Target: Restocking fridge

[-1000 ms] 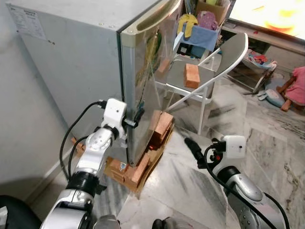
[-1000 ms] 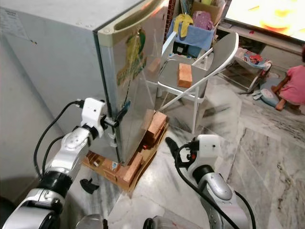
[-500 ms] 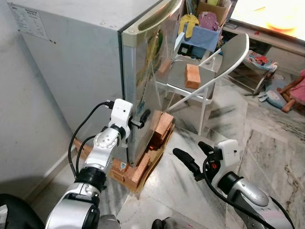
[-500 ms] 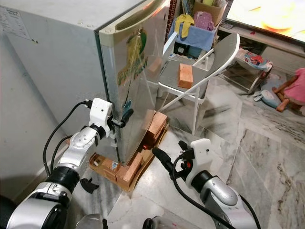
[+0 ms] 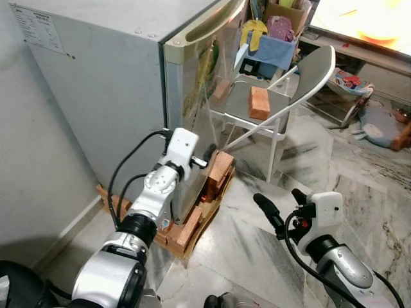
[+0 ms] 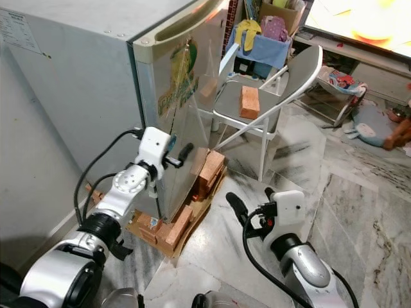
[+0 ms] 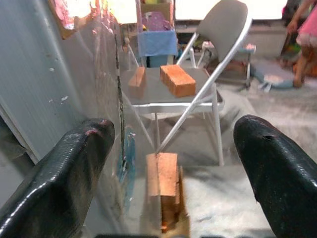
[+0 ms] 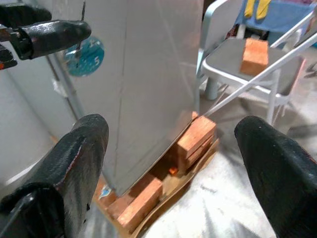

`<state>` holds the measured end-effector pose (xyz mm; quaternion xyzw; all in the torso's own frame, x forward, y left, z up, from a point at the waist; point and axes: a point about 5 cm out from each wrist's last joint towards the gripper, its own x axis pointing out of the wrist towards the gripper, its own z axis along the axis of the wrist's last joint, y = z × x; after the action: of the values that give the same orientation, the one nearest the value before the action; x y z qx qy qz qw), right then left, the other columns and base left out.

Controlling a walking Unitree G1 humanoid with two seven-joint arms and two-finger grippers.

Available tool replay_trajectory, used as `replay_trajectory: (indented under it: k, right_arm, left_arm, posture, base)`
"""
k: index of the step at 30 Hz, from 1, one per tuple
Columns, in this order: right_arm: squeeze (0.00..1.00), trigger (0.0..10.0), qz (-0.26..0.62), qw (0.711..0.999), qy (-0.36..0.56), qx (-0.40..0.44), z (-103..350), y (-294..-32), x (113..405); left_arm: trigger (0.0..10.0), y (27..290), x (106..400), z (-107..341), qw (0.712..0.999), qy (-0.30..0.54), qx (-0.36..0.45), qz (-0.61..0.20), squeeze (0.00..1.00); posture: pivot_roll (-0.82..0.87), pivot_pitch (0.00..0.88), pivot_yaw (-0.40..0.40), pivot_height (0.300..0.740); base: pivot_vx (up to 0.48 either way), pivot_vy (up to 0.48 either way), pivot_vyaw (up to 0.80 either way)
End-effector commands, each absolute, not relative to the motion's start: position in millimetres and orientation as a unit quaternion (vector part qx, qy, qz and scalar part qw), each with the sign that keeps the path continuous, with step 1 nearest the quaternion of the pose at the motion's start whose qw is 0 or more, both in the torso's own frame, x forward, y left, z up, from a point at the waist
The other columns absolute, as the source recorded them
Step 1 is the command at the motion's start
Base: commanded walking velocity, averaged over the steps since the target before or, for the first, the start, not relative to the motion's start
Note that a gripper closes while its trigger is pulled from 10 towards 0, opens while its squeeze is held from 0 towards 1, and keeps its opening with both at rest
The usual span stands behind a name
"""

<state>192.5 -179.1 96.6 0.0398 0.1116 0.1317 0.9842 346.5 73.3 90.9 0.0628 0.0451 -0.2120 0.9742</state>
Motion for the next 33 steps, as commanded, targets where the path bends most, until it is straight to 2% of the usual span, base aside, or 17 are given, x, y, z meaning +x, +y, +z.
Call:
replay_trajectory:
  k: [1, 15, 21, 26, 33]
  right_arm:
    - [0.00, 10.0, 0.123, 0.987, 0.099, 0.026, 100.4, -181.2, 193.4]
    - [0.00, 10.0, 0.125, 0.987, 0.098, 0.021, 97.2, -179.0, 196.6]
    - [0.00, 10.0, 0.127, 0.987, 0.095, 0.019, 97.5, -176.9, 200.0]
    - [0.00, 10.0, 0.128, 0.988, 0.085, 0.012, 101.2, -175.9, 204.7]
    - [0.00, 10.0, 0.125, 0.989, 0.076, 0.009, 106.1, -176.7, 207.4]
  left_arm:
    - [10.0, 86.4, 349.3, 96.7, 0.980, 0.032, 0.050, -0.191, 0.00]
    - [10.0, 113.8, 312.6, 65.5, 0.976, 0.055, 0.054, -0.201, 0.00]
    - [10.0, 126.6, 323.7, 70.3, 0.984, 0.052, 0.057, -0.161, 0.00]
    - [10.0, 116.7, 341.3, 87.2, 0.982, 0.039, 0.049, -0.180, 0.00]
    - [10.0, 106.2, 348.8, 95.9, 0.978, 0.034, 0.034, -0.204, 0.00]
  posture:
    - [0.00, 0.000, -0.075, 0.740]
    - [0.02, 0.000, -0.085, 0.740]
    - [0.02, 0.000, -0.089, 0.740]
    - [0.00, 0.000, -0.091, 0.740]
    - [-0.01, 0.000, -0.089, 0.740]
  base:
    - [0.000, 0.000, 0.00]
    - [0.000, 0.000, 0.00]
    - [0.000, 0.000, 0.00]
    - [0.000, 0.000, 0.00]
    - [0.000, 0.000, 0.00]
